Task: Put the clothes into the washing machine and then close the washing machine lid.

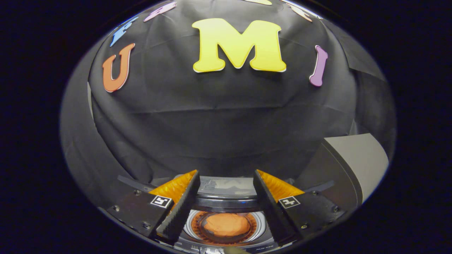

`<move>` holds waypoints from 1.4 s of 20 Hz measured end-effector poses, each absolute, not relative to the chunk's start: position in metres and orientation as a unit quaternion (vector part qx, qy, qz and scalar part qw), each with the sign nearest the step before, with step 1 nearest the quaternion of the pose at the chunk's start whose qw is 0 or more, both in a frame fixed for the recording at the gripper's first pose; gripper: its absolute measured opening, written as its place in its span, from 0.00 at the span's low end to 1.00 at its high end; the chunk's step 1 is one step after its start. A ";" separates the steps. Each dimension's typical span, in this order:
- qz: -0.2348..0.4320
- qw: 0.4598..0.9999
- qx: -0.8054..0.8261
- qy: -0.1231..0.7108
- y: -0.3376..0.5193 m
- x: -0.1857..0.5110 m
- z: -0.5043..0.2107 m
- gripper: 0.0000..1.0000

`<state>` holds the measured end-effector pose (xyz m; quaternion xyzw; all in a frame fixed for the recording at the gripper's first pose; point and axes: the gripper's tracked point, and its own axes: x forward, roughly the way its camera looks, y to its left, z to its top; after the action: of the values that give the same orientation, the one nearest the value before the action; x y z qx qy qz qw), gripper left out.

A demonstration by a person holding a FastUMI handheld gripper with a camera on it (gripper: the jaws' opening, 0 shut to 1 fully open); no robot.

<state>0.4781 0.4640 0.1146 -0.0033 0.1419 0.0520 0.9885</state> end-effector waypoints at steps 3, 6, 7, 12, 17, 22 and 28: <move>0.056 0.988 -0.008 0.146 0.464 0.473 0.110 0.95; 0.061 0.986 -0.015 0.152 0.463 0.464 0.104 0.95; 0.063 0.985 -0.017 0.157 0.463 0.461 0.100 0.95; 0.083 0.974 -0.017 0.212 0.466 0.444 0.071 0.96; 0.088 0.969 -0.028 0.228 0.461 0.438 0.057 0.96; 0.091 0.968 -0.029 0.234 0.454 0.435 0.053 0.96; 0.105 0.966 -0.030 0.232 0.448 0.418 0.057 0.96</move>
<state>0.4178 0.4477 0.0570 -0.0300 0.2324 0.1048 0.9665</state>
